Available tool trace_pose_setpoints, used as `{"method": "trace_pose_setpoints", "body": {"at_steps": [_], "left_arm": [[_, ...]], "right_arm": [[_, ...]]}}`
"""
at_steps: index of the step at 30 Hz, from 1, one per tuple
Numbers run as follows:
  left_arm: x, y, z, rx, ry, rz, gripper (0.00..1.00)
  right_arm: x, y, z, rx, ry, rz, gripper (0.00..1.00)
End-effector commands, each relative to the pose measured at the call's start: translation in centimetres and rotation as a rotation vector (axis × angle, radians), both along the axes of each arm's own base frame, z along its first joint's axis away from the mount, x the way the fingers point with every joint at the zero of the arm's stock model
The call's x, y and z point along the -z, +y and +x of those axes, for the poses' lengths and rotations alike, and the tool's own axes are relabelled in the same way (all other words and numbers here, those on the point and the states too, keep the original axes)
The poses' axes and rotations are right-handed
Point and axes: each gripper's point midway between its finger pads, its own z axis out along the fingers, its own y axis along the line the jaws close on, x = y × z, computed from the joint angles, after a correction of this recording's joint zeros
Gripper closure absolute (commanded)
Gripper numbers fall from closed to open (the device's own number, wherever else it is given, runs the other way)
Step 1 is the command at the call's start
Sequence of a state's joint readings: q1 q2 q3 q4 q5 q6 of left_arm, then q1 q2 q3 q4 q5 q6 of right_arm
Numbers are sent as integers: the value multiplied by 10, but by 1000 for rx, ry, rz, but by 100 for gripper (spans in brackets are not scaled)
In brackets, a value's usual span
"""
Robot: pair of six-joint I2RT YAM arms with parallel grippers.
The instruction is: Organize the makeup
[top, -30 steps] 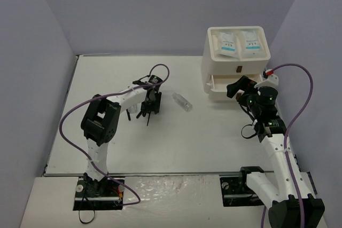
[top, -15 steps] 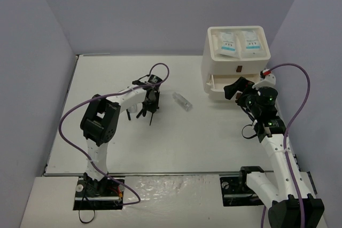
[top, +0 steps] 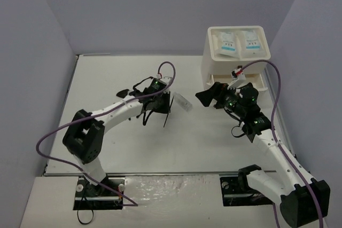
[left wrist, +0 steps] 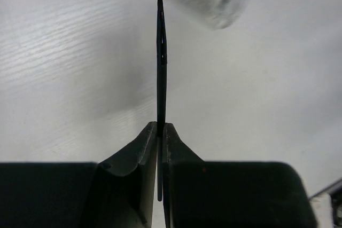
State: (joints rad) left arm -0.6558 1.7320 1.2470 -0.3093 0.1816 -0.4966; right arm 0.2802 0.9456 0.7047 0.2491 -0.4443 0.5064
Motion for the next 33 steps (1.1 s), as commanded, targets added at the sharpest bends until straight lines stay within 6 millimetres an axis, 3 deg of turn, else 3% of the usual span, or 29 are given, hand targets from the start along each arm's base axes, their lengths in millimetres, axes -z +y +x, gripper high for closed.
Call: {"method": "trace_pose_setpoints", "body": {"at_steps": [1,7,10,19,27,33], "left_arm": [[-115,-44,-2,71,-256,-311,100],[-164,-59,-26,124,-345,-476,100],[-178,-64,-36,152,-363,-527,100],[-189,-64,-43,156,-381,-549,100],[-200,-63,-43,155,-401,-562,100],[-195,-61,-45,155,-390,-549,100]], "right_arm": [[-25,34,4,-89,-77,108,14],[-24,58,4,-125,-74,127,26],[-25,62,8,-108,-78,134,31],[-28,81,6,-128,-80,164,49],[-15,78,8,-84,-46,145,75],[-15,72,13,-44,-50,116,100]]}}
